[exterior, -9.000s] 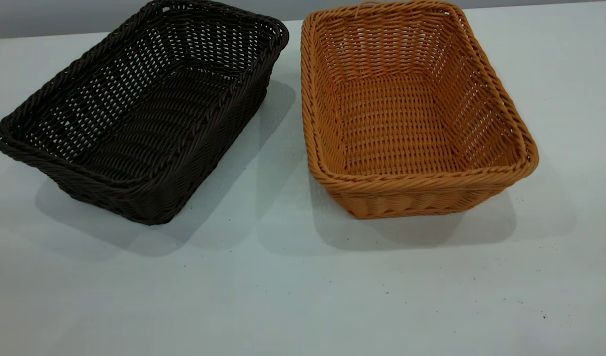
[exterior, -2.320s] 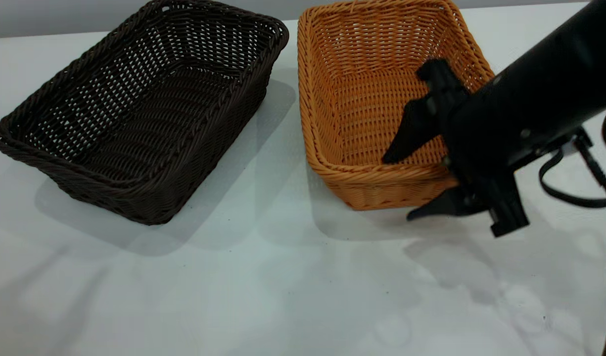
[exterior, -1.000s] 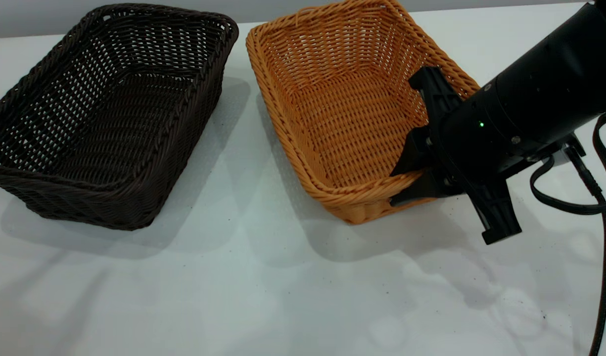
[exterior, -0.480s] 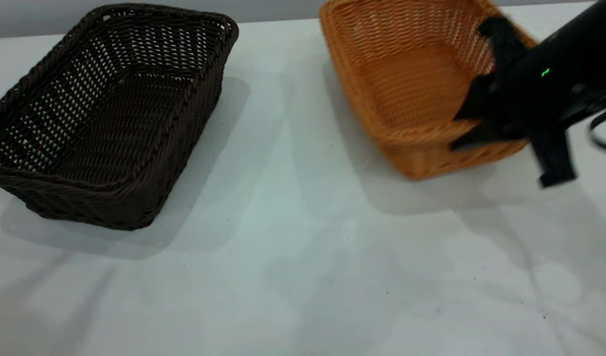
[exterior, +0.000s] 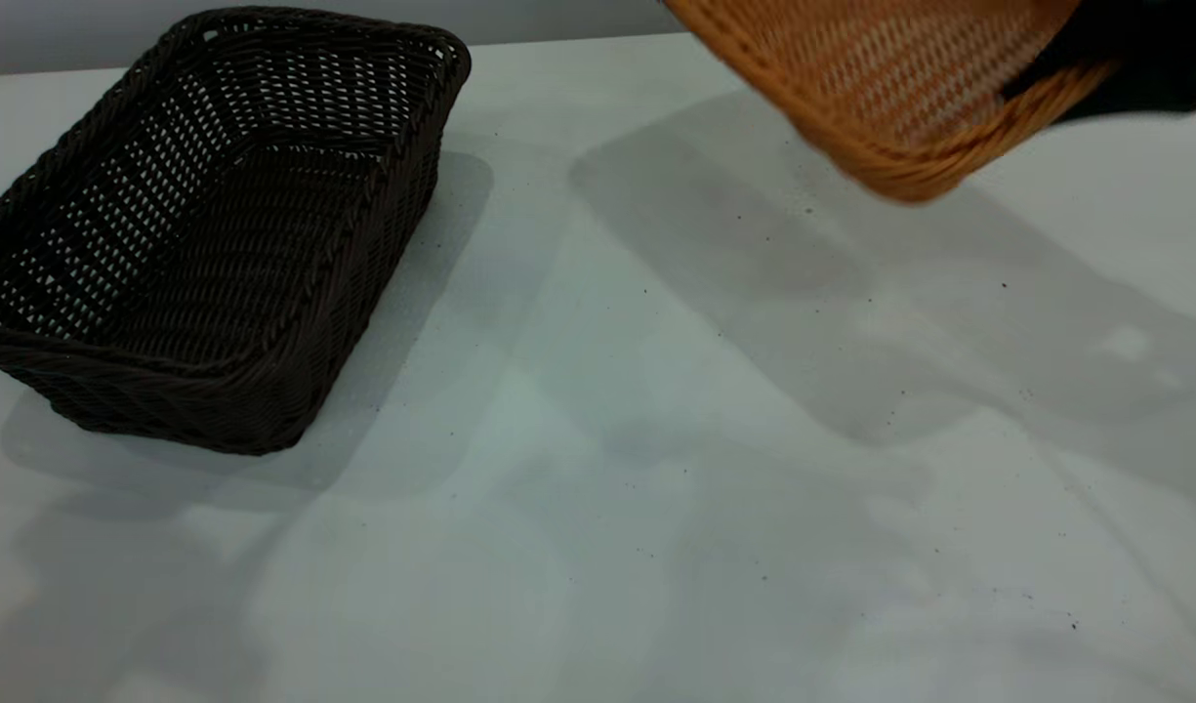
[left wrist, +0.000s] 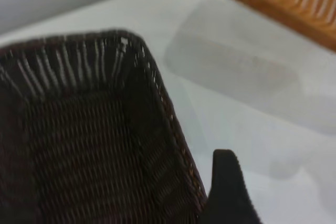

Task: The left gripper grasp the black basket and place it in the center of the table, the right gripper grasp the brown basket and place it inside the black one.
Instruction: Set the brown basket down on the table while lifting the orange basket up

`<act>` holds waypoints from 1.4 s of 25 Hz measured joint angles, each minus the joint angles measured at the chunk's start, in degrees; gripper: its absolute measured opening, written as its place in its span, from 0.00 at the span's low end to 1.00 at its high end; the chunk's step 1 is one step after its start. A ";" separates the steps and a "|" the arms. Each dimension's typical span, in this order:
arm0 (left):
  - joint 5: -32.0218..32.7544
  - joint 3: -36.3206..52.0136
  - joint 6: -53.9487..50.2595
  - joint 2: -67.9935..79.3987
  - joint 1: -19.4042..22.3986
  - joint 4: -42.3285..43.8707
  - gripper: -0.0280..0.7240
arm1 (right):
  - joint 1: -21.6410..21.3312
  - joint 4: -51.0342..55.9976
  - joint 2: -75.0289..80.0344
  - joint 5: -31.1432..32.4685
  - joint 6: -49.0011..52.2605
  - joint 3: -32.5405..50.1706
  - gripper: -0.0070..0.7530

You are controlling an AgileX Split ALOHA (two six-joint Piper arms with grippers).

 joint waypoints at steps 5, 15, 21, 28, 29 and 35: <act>-6.19 0.00 -0.32 7.99 -3.37 -0.62 0.59 | -2.40 -7.54 -4.39 6.23 -1.52 -4.36 0.14; -25.42 -0.05 -3.23 22.70 -13.85 -6.51 0.59 | -2.35 -19.13 -4.36 13.41 -1.42 -15.40 0.14; -38.29 -0.19 -3.40 31.19 -20.53 -11.39 0.59 | -2.35 -23.87 -4.36 15.08 -1.01 -19.50 0.14; -46.99 -4.65 -3.40 41.53 -24.73 -16.71 0.59 | -2.35 -29.10 -4.36 20.63 -0.43 -24.69 0.14; -47.65 -5.49 -3.40 43.01 -25.18 -16.99 0.59 | -2.35 -29.10 -4.36 20.46 -0.43 -25.00 0.14; -49.23 -11.63 -3.35 50.76 -25.64 -19.89 0.59 | -2.35 -29.86 -4.36 20.38 -0.58 -24.97 0.14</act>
